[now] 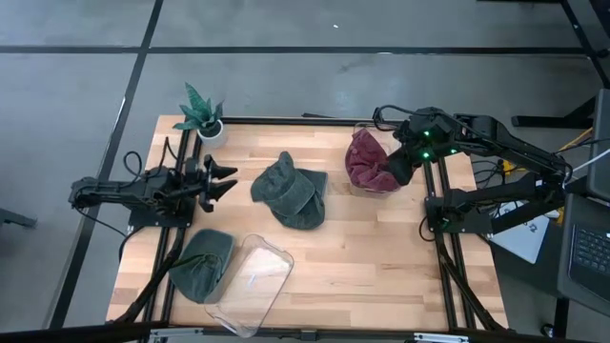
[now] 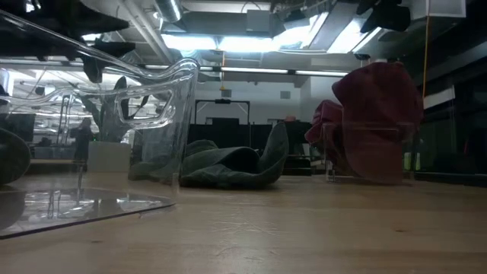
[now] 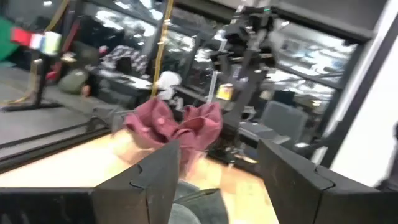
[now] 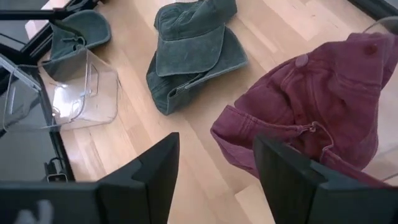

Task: Pick & Place hat
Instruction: Put the red cap into the top transparent bin

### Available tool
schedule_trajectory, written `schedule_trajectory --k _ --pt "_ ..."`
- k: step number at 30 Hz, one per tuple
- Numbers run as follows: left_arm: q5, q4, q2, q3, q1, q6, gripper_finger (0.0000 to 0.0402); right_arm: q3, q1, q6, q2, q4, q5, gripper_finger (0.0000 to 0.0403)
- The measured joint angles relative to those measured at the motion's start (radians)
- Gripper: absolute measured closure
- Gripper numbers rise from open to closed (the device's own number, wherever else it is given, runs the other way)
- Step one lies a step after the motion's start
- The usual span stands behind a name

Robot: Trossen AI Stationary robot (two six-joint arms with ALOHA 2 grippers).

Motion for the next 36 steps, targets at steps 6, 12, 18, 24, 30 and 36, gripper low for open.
schedule_trajectory --k 6,12,18,24,30,36 --pt "0.047 -0.073 -0.055 -0.025 0.0 0.051 0.0192 0.0 0.0 0.068 0.0 -0.025 -0.002 0.0199" --pt "0.09 -0.216 -0.056 -0.024 0.0 0.062 0.0192 0.0 0.0 0.134 0.0 -0.046 -0.024 0.0199" --pt "0.207 -0.268 -0.049 -0.021 0.0 0.064 0.0192 0.0 0.0 0.144 0.0 -0.047 -0.042 0.0199" --pt "0.256 -0.268 -0.022 -0.02 0.0 -0.105 0.0192 0.0 0.0 0.12 0.0 -0.096 -0.027 0.0199" --pt "0.256 -0.268 -0.02 -0.02 0.0 -0.123 0.0192 0.0 0.0 0.198 0.0 -0.143 0.029 0.0199" --pt "0.257 -0.268 -0.019 -0.02 0.0 -0.124 0.0192 0.0 0.0 0.125 0.0 -0.143 0.052 0.0199"
